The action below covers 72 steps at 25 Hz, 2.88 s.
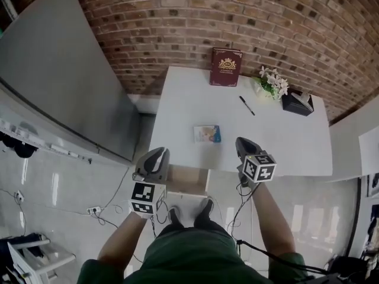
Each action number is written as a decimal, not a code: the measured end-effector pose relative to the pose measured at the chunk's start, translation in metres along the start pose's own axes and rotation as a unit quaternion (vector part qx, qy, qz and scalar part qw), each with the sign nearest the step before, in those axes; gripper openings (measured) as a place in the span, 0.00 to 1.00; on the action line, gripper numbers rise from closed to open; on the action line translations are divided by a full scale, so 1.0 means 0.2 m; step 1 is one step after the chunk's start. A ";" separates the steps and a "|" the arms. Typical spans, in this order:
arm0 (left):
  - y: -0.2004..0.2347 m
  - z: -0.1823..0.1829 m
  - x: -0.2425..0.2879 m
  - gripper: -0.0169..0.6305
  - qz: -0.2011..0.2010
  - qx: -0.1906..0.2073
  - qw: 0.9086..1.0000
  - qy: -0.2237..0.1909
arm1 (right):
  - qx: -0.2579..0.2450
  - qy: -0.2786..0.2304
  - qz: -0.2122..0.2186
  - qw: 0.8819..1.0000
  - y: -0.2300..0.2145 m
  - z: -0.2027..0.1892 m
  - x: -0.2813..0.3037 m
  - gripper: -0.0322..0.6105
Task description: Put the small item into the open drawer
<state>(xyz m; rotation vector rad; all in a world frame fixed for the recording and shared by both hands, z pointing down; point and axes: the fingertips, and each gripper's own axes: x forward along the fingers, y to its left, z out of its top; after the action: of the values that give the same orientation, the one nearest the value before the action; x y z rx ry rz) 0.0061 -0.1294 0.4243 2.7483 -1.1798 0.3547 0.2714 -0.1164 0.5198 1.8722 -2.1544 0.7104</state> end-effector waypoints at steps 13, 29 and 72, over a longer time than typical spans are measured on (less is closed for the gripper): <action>-0.02 -0.25 0.13 0.08 0.097 -0.045 0.992 0.070 | 0.085 0.147 0.099 0.981 -0.24 -0.39 0.58 0.19; 0.21 -0.47 -0.08 0.08 0.140 -0.078 0.981 0.105 | 0.162 0.228 0.075 0.957 -0.28 -0.61 0.94 0.28; 0.19 -0.60 -0.14 0.08 0.097 -0.096 0.983 0.120 | 0.244 0.139 0.214 0.936 0.38 -0.43 0.43 0.11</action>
<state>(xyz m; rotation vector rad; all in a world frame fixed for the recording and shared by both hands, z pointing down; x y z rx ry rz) -0.0594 -0.1105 0.5329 2.3574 -1.3404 0.5437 0.1691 -0.1441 0.6153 1.3538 -2.3569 1.6210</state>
